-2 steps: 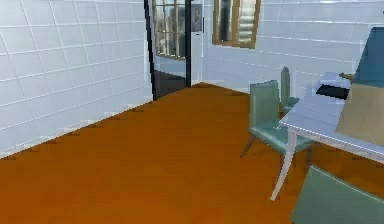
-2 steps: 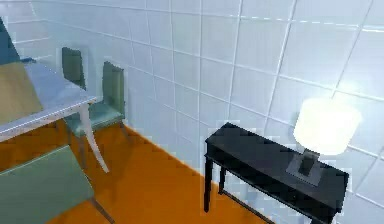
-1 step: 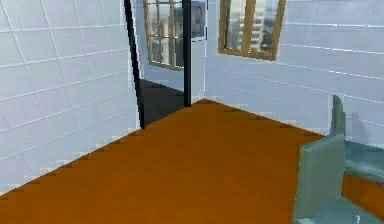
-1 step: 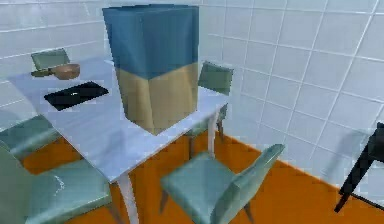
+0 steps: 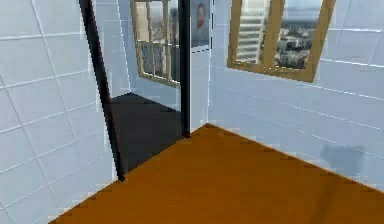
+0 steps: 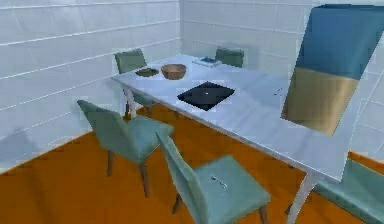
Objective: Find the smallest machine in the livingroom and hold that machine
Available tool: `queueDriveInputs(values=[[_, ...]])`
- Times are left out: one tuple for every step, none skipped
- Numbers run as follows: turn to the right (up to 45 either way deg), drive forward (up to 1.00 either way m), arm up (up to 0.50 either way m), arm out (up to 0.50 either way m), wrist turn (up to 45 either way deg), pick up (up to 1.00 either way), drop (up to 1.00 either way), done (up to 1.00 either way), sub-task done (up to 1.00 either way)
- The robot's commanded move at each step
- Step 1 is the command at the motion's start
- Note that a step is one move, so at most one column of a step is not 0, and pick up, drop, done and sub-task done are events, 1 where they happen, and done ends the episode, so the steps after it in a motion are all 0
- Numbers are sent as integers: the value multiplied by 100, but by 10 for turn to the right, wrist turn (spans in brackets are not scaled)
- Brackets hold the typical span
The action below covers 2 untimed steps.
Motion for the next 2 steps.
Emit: queueDriveInputs(values=[[360,0,0,0,0,0,0,0,0],[0,30,0,0,0,0,0,0,0]])
